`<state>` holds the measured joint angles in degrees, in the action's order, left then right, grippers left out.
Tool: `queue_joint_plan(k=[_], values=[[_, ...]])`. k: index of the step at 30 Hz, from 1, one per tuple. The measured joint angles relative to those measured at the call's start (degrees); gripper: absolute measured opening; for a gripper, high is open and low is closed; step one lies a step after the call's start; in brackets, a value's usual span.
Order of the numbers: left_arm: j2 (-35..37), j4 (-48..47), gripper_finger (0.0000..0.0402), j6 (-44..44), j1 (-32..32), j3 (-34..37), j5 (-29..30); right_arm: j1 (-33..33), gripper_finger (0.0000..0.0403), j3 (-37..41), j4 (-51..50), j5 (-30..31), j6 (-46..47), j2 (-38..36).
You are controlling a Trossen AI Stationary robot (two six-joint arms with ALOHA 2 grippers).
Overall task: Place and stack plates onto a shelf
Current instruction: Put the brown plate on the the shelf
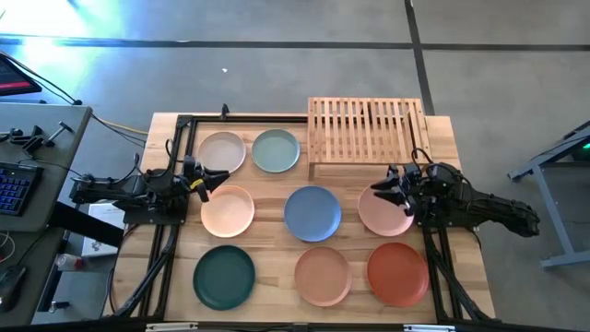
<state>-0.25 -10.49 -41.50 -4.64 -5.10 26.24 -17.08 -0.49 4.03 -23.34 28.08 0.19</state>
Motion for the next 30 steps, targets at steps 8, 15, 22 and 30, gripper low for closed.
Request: queue_joint_plan(k=[8,15,22,30], values=[[0.0,0.58,0.009,-3.85,0.0,0.0,2.44,-0.02,0.0121,0.02,-0.04,2.21,0.44,0.02],[0.02,1.45,0.009,-3.89,0.02,0.0,3.78,-0.01,0.0121,0.01,-0.04,2.21,0.46,0.01],[0.02,1.56,0.009,-3.85,0.02,0.0,4.37,0.0,0.0121,0.02,-0.03,2.21,0.46,0.09],[0.0,5.83,0.009,-3.94,0.0,0.0,4.62,-0.01,0.0121,0.01,-0.17,2.47,6.0,0.11]])
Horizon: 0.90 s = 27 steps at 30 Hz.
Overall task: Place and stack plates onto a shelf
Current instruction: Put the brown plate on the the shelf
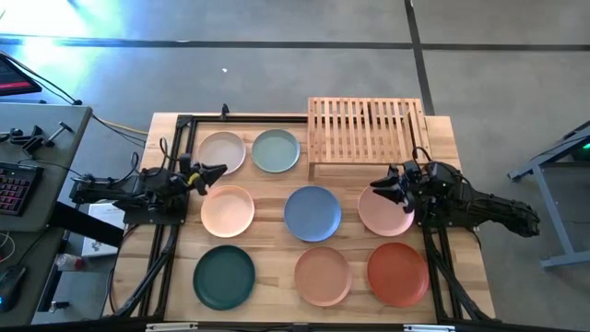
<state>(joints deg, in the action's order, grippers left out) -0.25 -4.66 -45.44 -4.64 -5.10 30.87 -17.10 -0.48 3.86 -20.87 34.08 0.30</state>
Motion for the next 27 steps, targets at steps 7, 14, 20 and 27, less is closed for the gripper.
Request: queue_joint_plan(k=[7,14,20,27], values=[[0.0,8.81,0.009,1.5,0.01,0.0,1.47,0.02,0.0121,0.01,-0.13,1.18,6.43,0.0],[0.0,13.56,0.009,1.64,0.02,0.0,1.6,0.0,0.0121,-0.02,2.1,1.33,10.69,0.02],[0.0,21.7,0.009,5.77,0.0,0.0,1.58,0.0,0.0121,-1.48,13.1,0.88,10.92,0.07],[-0.31,26.86,0.009,11.14,0.02,-2.57,1.56,0.02,0.0121,-9.3,19.48,-0.37,2.5,0.09]])
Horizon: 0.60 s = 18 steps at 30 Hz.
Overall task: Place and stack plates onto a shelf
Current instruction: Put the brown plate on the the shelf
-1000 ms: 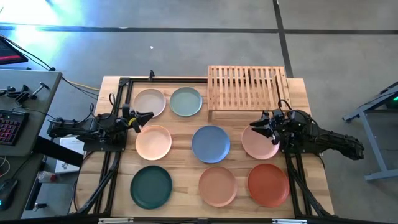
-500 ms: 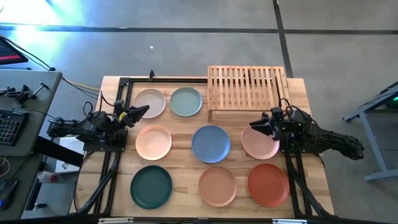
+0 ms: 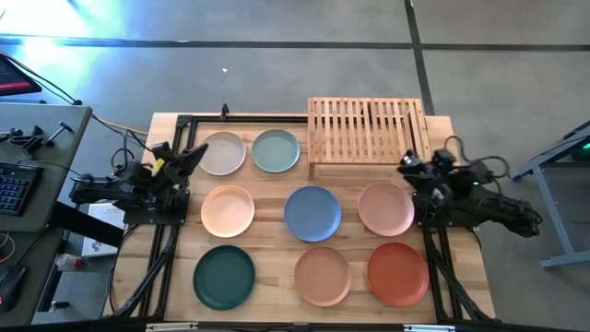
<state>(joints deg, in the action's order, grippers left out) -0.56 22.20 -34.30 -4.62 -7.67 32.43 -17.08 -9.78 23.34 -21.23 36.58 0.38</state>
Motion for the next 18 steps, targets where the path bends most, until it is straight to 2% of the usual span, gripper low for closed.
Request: queue_joint_plan(k=[8,18], values=[[-4.68,-2.05,0.009,7.45,-0.02,-8.0,-0.35,0.0,0.0121,-11.69,-3.51,0.03,-8.89,4.05],[-13.45,-4.81,0.009,14.02,-0.02,-18.37,-0.77,0.0,0.0121,-25.65,-19.4,0.2,-9.66,19.05]])
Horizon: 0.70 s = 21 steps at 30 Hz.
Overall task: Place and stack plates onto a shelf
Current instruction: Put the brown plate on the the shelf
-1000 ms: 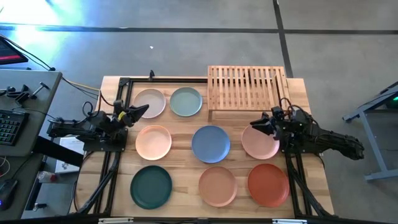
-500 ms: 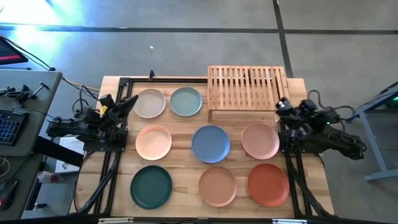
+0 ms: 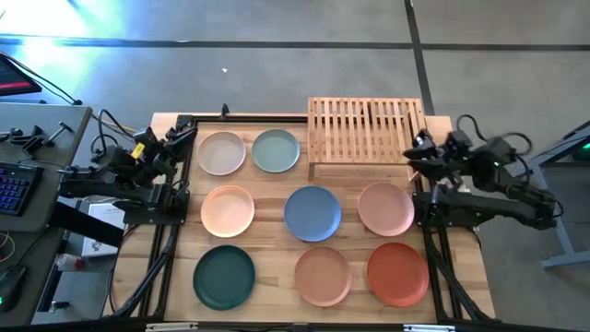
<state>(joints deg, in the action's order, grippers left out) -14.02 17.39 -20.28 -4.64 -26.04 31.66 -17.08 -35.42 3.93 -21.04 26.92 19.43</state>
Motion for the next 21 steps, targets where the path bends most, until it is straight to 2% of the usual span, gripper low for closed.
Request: queue_joint_plan(k=[5,9,21], values=[[-3.53,-1.28,0.009,3.49,-0.02,-3.74,-0.02,0.0,0.0121,-5.37,-9.06,-0.58,2.11,8.42],[-5.06,-4.99,0.009,6.04,-0.02,-4.87,0.0,0.57,0.0121,-7.72,-11.9,-4.72,4.72,14.58],[-6.81,-14.45,0.009,5.45,-0.02,-4.92,0.0,13.3,0.0121,-11.71,-11.99,-6.0,6.41,29.91]])
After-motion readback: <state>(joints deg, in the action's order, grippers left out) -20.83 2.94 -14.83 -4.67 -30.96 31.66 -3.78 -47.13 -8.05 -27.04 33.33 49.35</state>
